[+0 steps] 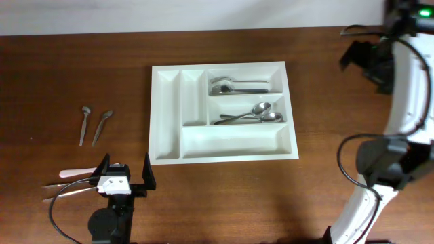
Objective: Pack container
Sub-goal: 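Release the spoon and retract the right gripper to the right side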
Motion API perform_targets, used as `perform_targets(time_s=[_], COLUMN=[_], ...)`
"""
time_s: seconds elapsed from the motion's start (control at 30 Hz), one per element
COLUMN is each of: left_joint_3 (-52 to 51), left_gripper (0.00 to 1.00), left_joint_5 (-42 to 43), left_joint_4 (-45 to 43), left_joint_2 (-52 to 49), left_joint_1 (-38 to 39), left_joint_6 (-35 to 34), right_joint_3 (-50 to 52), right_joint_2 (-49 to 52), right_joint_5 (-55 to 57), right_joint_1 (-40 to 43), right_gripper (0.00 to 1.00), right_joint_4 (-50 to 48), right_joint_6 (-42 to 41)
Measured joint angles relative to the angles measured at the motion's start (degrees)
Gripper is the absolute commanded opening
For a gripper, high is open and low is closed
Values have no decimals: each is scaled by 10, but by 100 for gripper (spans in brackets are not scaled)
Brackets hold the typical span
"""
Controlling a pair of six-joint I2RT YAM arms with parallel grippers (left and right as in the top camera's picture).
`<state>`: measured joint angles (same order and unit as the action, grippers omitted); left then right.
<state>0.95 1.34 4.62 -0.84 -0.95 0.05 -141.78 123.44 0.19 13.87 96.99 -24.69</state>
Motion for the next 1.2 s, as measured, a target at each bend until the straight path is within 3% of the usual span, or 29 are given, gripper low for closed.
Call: perform_targets(time_s=[0.23, 0.5, 0.63, 0.9, 1.2], left_joint_3=[0, 0, 0, 0, 0], left_gripper=[99, 99, 99, 99, 99], left_joint_5=[0, 0, 0, 0, 0], left_joint_4=[0, 0, 0, 0, 0], left_joint_2=[0, 0, 0, 0, 0], left_joint_1=[0, 0, 0, 0, 0], left_joint_6=[0, 0, 0, 0, 0], right_joint_3=[35, 292, 412, 611, 728], right_joint_2=[-120, -351, -415, -433, -421], right_joint_5=[-4, 0, 5, 38, 50], right_joint_1=[45, 49, 49, 49, 86], right_gripper=[99, 99, 99, 99, 99], right_joint_4=[0, -8, -47, -239, -428], right_joint_6=[122, 189, 202, 207, 224])
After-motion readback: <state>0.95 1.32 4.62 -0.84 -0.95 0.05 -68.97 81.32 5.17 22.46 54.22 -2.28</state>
